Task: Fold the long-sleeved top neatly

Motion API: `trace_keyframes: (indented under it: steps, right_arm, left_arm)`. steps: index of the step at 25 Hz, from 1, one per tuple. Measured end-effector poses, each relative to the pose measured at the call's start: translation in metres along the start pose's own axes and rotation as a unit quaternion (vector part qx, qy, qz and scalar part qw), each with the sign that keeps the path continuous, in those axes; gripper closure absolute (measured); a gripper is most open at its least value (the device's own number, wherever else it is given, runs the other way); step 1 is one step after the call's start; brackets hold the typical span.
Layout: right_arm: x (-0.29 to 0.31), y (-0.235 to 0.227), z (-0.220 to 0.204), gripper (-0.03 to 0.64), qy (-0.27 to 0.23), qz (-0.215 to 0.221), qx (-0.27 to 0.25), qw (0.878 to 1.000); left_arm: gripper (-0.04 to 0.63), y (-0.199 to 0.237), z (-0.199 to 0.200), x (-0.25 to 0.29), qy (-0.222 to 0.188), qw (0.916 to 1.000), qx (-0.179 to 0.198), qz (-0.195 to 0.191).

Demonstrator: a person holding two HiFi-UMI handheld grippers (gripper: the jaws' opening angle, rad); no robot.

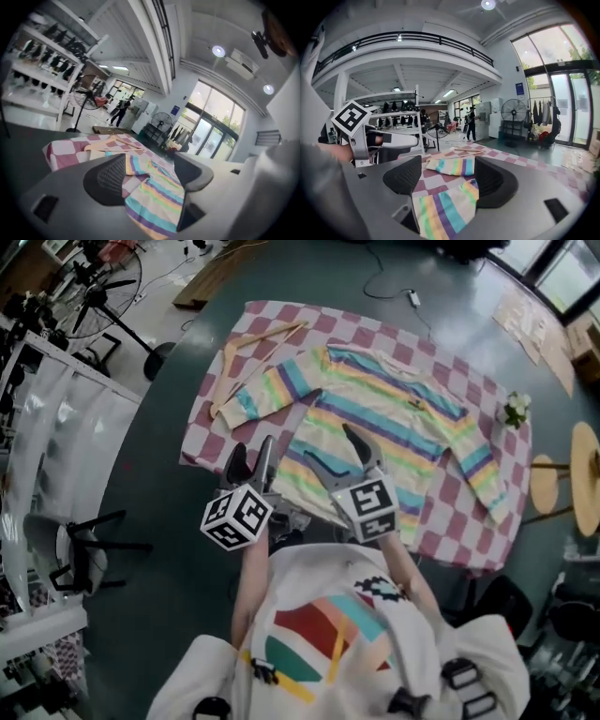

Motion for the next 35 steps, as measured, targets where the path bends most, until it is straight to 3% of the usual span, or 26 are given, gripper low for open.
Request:
trace_keyframes:
  steps: [2, 5, 8, 11, 15, 20, 22, 27, 31, 35]
  right_arm:
    - [0.006, 0.005, 0.002, 0.27, -0.001, 0.026, -0.008, 1.0]
    - [0.016, 0.013, 0.002, 0.27, 0.001, 0.057, -0.013, 0.998]
    - [0.026, 0.019, 0.002, 0.27, 0.003, 0.071, -0.012, 0.997]
    - [0.029, 0.021, 0.0, 0.27, 0.007, 0.072, -0.011, 0.997]
    - [0.03, 0.023, -0.002, 0.27, 0.019, 0.065, -0.005, 0.998]
    - [0.031, 0.025, -0.008, 0.27, 0.036, 0.049, 0.002, 0.998]
    - [0.03, 0.026, -0.011, 0.27, 0.043, 0.041, 0.005, 0.998]
    - [0.028, 0.026, -0.016, 0.27, 0.058, 0.016, 0.015, 0.998]
    - [0.029, 0.023, -0.017, 0.27, 0.061, 0.0, 0.025, 0.998]
    - [0.028, 0.025, -0.015, 0.27, 0.068, -0.002, 0.022, 0.997]
  left_arm:
    - [0.285, 0.014, -0.001, -0.008, -0.023, 0.9976, -0.061, 0.021]
    - [0.285, 0.035, -0.005, -0.012, -0.033, 0.9916, -0.119, 0.036]
    - [0.285, 0.056, -0.011, -0.003, -0.048, 0.9765, -0.21, 0.018]
    - [0.285, 0.08, -0.023, 0.008, -0.057, 0.9515, -0.302, 0.018]
    - [0.285, 0.112, -0.038, 0.039, -0.055, 0.9053, -0.42, 0.032]
    - [0.285, 0.15, -0.042, 0.082, -0.066, 0.8522, -0.515, 0.068]
    - [0.285, 0.162, -0.043, 0.094, -0.067, 0.8393, -0.533, 0.083]
    - [0.29, 0.181, -0.04, 0.114, -0.058, 0.8302, -0.545, 0.104]
    - [0.313, 0.184, -0.035, 0.125, -0.049, 0.8354, -0.537, 0.107]
    - [0.484, 0.192, -0.037, 0.128, -0.025, 0.8338, -0.531, 0.149]
Point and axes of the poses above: the fingertips, and each gripper's own axes: x forward along the fingers, y to its left, z out of its top, the point moved 9 cm from there along -x, backward along the fingers, and after that the axes turned 6 degrees about -x, right-handed, at the moved point
